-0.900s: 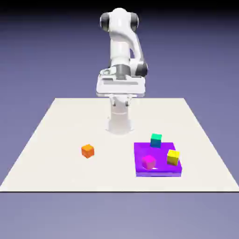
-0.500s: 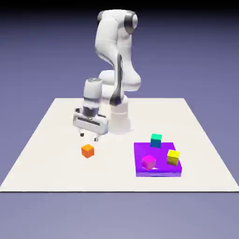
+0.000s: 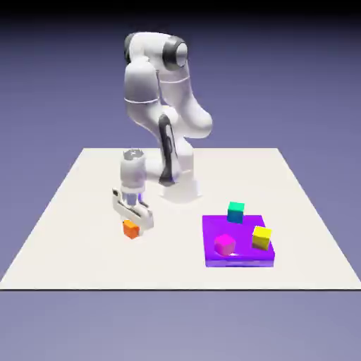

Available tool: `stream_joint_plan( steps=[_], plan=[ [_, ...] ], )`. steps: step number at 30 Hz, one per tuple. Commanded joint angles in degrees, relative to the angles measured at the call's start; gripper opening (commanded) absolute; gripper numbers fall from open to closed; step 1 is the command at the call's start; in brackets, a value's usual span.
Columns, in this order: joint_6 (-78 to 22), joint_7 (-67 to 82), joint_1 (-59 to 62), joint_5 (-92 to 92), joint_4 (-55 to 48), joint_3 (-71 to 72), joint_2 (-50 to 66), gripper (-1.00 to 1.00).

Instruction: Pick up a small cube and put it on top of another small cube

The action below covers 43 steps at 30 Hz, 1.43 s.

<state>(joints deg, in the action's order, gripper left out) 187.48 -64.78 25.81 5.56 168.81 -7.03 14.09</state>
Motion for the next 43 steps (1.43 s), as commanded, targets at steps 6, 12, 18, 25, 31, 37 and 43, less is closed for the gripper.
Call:
stream_joint_plan(
  steps=[6, 12, 18, 25, 31, 37, 43],
  plan=[
    [-9.82, -2.82, 1.45, 4.60, 2.65, -0.03, -12.45, -1.00],
    [-17.59, -3.46, -1.99, 3.79, 3.56, 3.24, -21.24, -1.00],
    [-26.71, -1.23, -14.45, -5.38, 2.46, 13.10, -29.55, -1.00],
    [-37.35, 1.37, -28.99, -16.08, 1.17, 24.61, -39.25, -1.00],
    [-46.44, 3.59, -41.40, -25.21, 0.07, 34.43, -47.54, -1.00],
    [-34.96, 2.11, -39.35, -23.64, 1.26, 36.81, -37.17, -1.00],
    [-30.59, 1.55, -38.57, -23.04, 1.71, 37.71, -33.22, 1.00]
  ],
)
